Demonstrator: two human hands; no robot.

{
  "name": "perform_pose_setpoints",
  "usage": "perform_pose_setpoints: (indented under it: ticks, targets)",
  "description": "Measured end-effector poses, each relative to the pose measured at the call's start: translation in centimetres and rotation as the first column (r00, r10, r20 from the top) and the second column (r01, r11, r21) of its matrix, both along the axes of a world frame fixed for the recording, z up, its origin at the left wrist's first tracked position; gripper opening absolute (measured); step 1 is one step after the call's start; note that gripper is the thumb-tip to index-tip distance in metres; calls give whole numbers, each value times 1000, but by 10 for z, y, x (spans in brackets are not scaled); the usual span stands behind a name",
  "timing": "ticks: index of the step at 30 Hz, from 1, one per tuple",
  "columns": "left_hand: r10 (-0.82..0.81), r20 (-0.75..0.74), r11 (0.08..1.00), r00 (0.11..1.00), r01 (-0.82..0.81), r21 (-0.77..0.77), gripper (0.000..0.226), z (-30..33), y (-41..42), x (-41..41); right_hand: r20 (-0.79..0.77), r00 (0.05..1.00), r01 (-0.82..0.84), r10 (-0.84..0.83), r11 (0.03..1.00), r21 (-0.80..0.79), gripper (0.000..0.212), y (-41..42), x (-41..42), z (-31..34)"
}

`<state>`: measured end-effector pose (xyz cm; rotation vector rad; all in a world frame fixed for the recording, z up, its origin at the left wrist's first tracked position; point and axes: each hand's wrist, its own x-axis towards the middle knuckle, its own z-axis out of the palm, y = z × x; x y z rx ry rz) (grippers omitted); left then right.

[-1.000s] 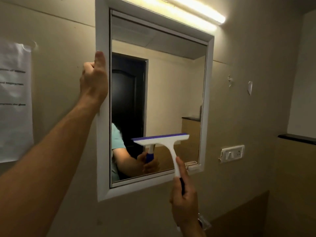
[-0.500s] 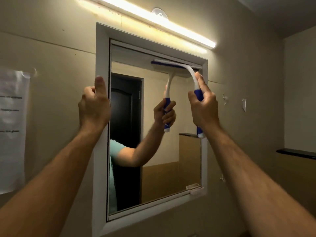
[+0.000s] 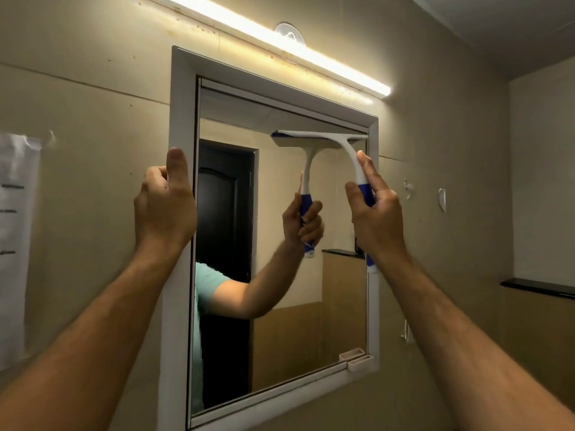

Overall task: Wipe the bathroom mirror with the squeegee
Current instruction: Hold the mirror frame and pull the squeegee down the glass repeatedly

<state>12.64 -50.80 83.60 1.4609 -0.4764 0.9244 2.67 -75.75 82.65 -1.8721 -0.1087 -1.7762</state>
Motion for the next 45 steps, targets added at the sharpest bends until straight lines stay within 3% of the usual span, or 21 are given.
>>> perform_pose_setpoints:
  ticks: [5,11,19,23,28,35,39,45]
  targets:
    - [10,-3,1000,1000,-10,-9,53,0,-3,-4,-40,999,2,2,996,85,55,-8,0,-60]
    - [-14,-4,1000,1000,14,-26,62,-1,-2,0,-167,985,-15,35,993,121,60,-7,-18,-148]
    - [1,-2,1000,1000,-2,-14,55,-3,-1,-5,-145,987,-50,67,992,119,57,5,-21,-112]
    - [1,-6,1000,1000,-1,-6,51,-4,0,-4,-133,988,-53,75,985,165,57,11,-21,-152]
    - [14,-13,1000,1000,-15,-23,65,-2,-1,-4,-205,964,-102,168,949,298,58,21,-34,-214]
    - [-16,-89,1000,996,17,11,69,-52,1,0,-165,961,-154,221,927,343,48,25,-39,-183]
    - [-2,-107,1000,994,2,1,59,-101,3,-3,-136,944,-229,301,893,387,44,30,-36,-200]
    - [29,-87,1000,996,-28,8,48,-107,2,-2,-166,941,-188,295,864,467,41,35,-45,-272]
